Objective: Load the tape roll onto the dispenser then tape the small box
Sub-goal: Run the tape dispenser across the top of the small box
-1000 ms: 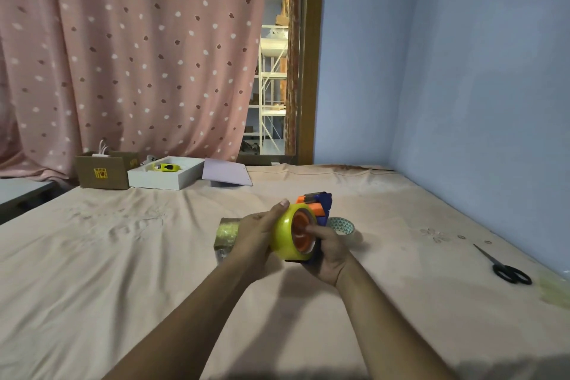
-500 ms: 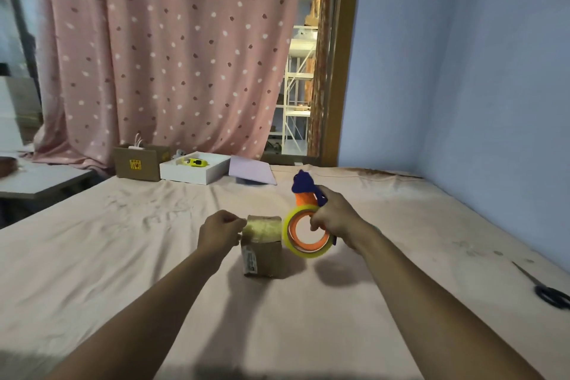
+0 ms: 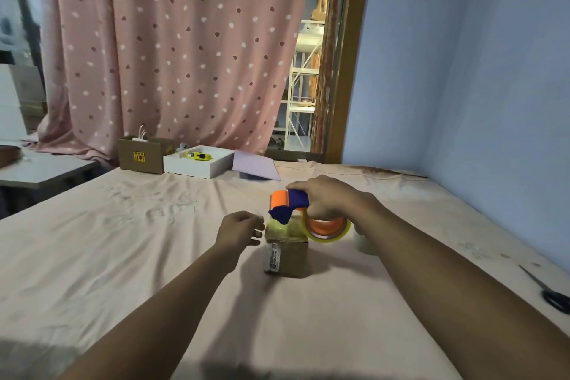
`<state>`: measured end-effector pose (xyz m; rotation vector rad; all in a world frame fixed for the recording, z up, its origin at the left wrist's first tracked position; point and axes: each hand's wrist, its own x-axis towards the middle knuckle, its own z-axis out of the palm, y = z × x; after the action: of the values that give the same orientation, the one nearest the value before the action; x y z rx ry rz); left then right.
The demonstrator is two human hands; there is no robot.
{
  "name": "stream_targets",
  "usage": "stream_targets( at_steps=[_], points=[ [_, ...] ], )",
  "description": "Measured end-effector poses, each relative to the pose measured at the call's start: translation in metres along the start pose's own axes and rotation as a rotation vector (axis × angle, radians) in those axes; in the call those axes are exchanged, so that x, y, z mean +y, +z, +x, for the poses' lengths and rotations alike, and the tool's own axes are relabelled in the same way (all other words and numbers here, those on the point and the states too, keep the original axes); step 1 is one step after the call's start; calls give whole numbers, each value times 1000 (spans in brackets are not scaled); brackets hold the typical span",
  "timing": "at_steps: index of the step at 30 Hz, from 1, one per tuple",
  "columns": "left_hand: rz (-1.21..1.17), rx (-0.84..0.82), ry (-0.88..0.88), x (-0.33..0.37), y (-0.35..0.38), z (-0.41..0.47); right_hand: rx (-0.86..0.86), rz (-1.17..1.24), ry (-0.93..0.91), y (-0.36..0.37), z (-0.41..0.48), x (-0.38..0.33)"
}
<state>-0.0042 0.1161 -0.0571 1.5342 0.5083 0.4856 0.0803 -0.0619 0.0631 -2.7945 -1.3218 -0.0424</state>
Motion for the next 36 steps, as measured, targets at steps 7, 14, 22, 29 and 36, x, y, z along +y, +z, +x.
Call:
stream_targets(
  at_steps=[7,14,22,29,36],
  points=[
    [-294,-182,-201,24,-17,6,-21,-130,-37,-6,12,-4],
    [-384,-195,-161,24,-19,4,-28,-161,-60,-9,22,-7],
    [-319,-184,-150,21,-26,6,-67,-175,-61,-6,29,-8],
    [-260,-155,-135,15,-23,11,-93,-206,-45,-3,34,-7],
    [-301,-176,-211,4,-17,14,-118,-205,-49,-3,36,-1]
  ],
)
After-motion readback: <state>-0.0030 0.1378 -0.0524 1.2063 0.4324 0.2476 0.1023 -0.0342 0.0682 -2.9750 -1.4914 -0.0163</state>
